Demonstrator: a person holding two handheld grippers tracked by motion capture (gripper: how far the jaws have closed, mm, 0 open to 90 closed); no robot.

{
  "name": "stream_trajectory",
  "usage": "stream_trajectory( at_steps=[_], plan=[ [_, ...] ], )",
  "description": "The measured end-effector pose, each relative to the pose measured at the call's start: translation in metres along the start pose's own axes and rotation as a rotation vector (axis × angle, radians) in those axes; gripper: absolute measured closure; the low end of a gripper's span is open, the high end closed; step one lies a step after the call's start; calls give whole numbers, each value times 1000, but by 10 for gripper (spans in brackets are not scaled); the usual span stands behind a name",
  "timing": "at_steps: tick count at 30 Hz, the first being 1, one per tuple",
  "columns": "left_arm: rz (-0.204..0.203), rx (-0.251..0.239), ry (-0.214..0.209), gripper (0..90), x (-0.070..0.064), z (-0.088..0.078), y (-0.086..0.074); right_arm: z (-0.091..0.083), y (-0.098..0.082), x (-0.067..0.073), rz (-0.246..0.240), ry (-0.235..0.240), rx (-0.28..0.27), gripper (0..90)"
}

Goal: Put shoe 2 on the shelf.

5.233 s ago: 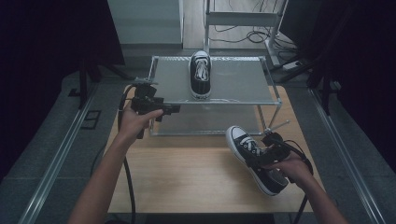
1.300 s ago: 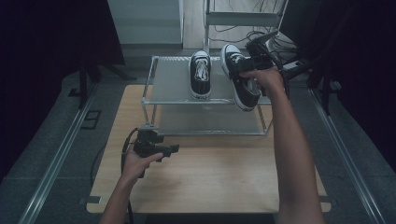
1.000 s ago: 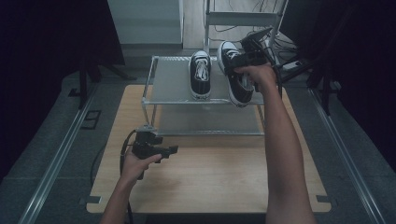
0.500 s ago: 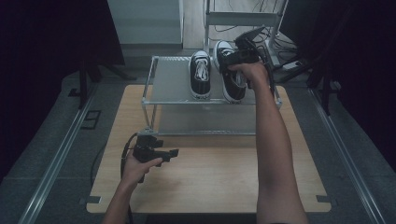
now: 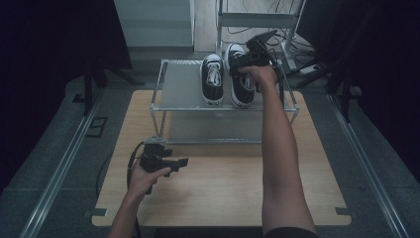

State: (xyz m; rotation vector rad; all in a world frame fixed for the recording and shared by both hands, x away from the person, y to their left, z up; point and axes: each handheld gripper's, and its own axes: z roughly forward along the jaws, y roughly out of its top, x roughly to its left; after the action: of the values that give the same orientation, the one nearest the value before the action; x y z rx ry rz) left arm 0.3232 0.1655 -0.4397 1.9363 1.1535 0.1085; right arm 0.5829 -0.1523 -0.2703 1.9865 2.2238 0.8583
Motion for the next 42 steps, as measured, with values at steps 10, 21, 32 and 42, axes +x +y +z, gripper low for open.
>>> stream_trajectory(
  at_steps=[10,21,32,42],
  plan=[
    [1,2,-2,186,0,0,0,11,5,-1,68,8,-11,142],
    [1,13,-1,187,0,3,-1,19,8,-2,104,29,-9,141],
    [-5,8,2,187,2,2,-1,28,7,-5,138,7,-4,134],
    [-2,10,6,187,0,2,-1,30,5,-12,198,12,-10,126]
  ],
)
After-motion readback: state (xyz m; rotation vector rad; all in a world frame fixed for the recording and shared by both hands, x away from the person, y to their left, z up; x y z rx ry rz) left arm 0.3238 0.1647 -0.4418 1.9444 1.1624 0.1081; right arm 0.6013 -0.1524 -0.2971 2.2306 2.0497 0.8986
